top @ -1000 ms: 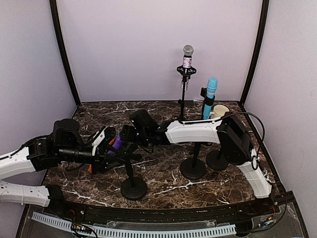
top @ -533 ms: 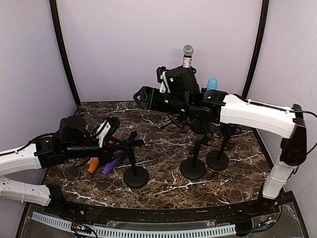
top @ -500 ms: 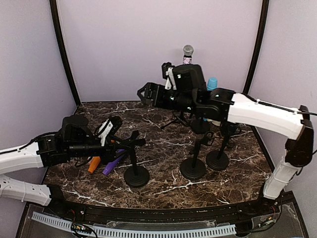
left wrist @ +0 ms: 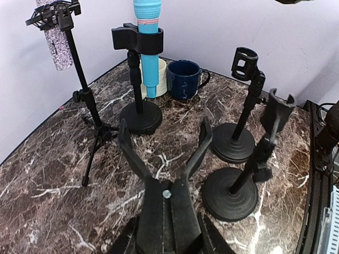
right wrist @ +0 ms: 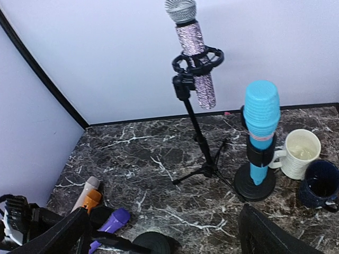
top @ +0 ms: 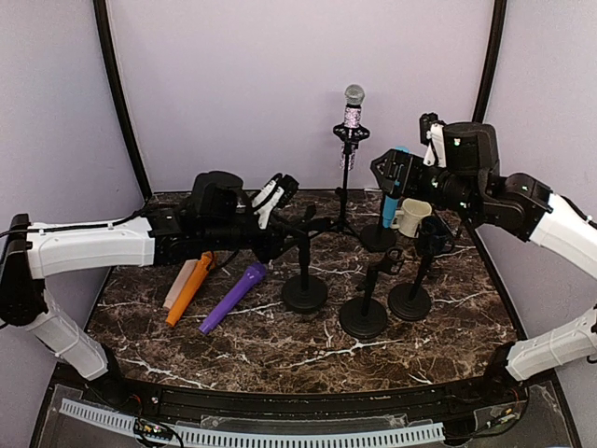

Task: Remove the microphone from the stand
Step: Place the microphone stand at the center of the board.

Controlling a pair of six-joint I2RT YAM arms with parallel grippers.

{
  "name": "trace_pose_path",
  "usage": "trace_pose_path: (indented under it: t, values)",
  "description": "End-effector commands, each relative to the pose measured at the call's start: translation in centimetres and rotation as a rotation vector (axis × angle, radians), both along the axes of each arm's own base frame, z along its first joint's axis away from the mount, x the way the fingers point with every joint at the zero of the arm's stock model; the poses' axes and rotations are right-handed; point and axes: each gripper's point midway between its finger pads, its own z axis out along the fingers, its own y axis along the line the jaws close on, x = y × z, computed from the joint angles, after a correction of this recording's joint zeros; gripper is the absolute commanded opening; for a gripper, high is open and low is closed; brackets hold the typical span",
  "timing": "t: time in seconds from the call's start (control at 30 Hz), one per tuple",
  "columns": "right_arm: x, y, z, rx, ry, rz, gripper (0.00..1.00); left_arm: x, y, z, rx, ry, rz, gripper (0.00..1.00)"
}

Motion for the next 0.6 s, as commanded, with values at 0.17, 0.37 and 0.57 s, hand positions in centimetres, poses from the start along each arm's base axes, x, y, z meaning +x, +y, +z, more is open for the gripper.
trace_pose_path:
  t: [0.17,0.37,0.57]
  values:
    - [2.8,-6.0,-4.3,-0.064,0.075,-0.109,0.97,5.3,-7.4,7.2,-0.160,-0.154,-0.043,0.02]
    - [4.7,-7.4,-5.6,-0.136,0.063,-0.129,0.96,7.0,-11.3,6.7,-0.174,-0.120,-0.102,0.02]
    - [7.5,-7.4,-6.3,-0.195,0.076,-0.120,0.92,8.2,-13.6,5.3,-0.157,-0.094,-0.133,0.10]
